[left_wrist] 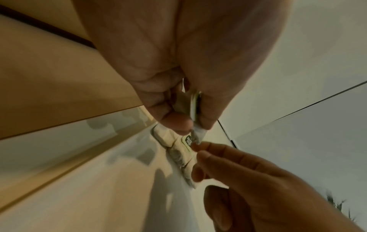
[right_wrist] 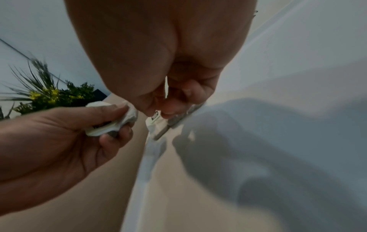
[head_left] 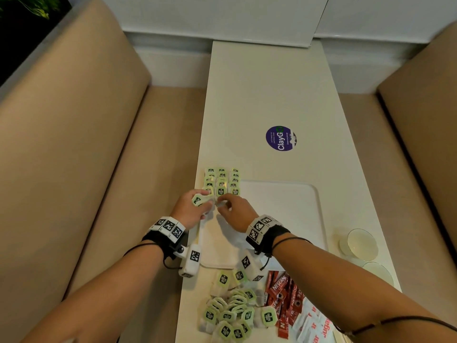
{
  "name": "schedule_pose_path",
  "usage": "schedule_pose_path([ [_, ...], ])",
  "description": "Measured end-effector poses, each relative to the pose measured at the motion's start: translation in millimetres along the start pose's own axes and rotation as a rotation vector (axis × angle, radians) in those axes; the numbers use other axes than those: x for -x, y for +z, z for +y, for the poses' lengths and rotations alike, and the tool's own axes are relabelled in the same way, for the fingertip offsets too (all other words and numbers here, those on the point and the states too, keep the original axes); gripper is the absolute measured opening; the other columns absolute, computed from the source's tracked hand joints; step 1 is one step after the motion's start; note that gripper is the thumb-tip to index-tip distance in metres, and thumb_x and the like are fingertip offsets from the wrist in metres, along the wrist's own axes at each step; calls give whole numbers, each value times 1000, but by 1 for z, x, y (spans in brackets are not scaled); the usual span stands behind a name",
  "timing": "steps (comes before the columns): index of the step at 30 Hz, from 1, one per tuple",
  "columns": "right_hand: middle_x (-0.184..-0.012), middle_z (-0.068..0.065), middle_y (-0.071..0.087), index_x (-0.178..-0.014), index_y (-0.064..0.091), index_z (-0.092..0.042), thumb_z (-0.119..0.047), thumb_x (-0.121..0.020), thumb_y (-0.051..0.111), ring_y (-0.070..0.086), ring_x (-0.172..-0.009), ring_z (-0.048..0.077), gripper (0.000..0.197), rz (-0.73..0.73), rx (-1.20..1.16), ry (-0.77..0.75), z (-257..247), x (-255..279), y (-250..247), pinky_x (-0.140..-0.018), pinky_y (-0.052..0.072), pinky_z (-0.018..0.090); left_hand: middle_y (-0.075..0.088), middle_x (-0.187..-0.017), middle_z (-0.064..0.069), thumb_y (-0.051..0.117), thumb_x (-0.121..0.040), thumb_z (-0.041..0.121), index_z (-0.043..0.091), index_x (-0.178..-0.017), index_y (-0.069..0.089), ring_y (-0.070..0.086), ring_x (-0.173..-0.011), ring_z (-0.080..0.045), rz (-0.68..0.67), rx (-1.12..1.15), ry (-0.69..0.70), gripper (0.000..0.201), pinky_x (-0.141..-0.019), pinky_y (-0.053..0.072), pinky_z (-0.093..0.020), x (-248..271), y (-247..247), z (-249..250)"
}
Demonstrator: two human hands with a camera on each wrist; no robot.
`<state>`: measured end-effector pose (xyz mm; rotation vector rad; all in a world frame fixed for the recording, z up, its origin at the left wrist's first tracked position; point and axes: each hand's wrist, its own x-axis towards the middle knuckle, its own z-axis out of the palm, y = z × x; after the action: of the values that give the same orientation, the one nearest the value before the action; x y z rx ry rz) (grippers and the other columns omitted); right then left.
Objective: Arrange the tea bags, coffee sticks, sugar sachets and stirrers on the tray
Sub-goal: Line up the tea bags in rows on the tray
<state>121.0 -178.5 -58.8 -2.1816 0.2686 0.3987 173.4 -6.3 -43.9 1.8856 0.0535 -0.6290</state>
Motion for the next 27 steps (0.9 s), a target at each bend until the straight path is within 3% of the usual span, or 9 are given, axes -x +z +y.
schedule_pose_path([
  [4, -108, -6, 67, -134, 59, -23, -35, -101, 57, 62, -77, 9, 35, -43, -156, -60, -3, 2, -2, -83, 56, 34, 72, -98, -6, 83, -80, 31, 26, -108, 63, 60, -56, -6, -29, -21, -1, 34, -53, 49, -21, 4, 1, 2],
  [7, -96, -6, 70, -111, 67, -21, -37, -102, 57, 68, -70, 24, 21, -65, -174, -81, -5, 5, -1, -71, 61, 39, 71, -108, -6, 83, -81, 30, 25, -110, 62, 64, -59, -4, -60, -43, 6, 37, -54, 48, -19, 4, 0, 3],
  [9, -93, -4, 72, -101, 67, -21, -38, -101, 58, 68, -69, 24, 19, -47, -177, -72, -4, 6, 0, -70, 61, 41, 70, -111, -5, 84, -80, 29, 25, -111, 62, 71, -71, -10, -89, -38, 10, 39, -56, 49, -19, 6, -1, 3],
  [11, -93, -2, 71, -99, 66, -20, -37, -99, 60, 65, -62, 17, 18, -15, -180, -45, -3, 7, -1, -66, 59, 36, 70, -104, -2, 85, -79, 24, 22, -109, 62, 70, -76, -17, -86, -33, 7, 38, -56, 49, -18, 7, -1, 3],
  [15, -95, 6, 72, -103, 62, -13, -25, -99, 62, 63, -57, 11, 13, 35, -220, 20, 1, 9, -1, -56, 52, 21, 68, -84, -4, 76, -88, 16, 21, -107, 63, 53, -56, -14, -43, -68, -18, 23, -47, 44, -18, 7, -1, 4],
  [18, -92, 4, 75, -97, 63, -15, -27, -98, 63, 66, -59, 12, 12, 2, -178, 55, 3, 9, 0, -61, 51, 23, 68, -76, -6, 68, -93, 16, 22, -98, 65, 53, -55, -13, -29, -80, -9, 8, -45, 41, -17, 10, 0, 4],
  [23, -77, 6, 67, -80, 67, -9, -28, -97, 62, 55, -65, 16, 26, 54, -18, 134, 8, 2, 6, -68, 49, 34, 67, -77, -9, 64, -95, 6, 13, -95, 70, 59, -64, -17, -13, -33, -33, 10, -54, 50, -22, 9, 0, 0],
  [27, -79, -1, 64, -80, 63, -19, -27, -97, 58, 57, -71, 15, 20, 51, -5, 159, 2, 1, 12, -65, 43, 27, 68, -79, -11, 61, -94, 1, 8, -100, 70, 60, -63, -16, -2, -33, -88, 13, -52, 51, -19, 9, 0, -4],
])
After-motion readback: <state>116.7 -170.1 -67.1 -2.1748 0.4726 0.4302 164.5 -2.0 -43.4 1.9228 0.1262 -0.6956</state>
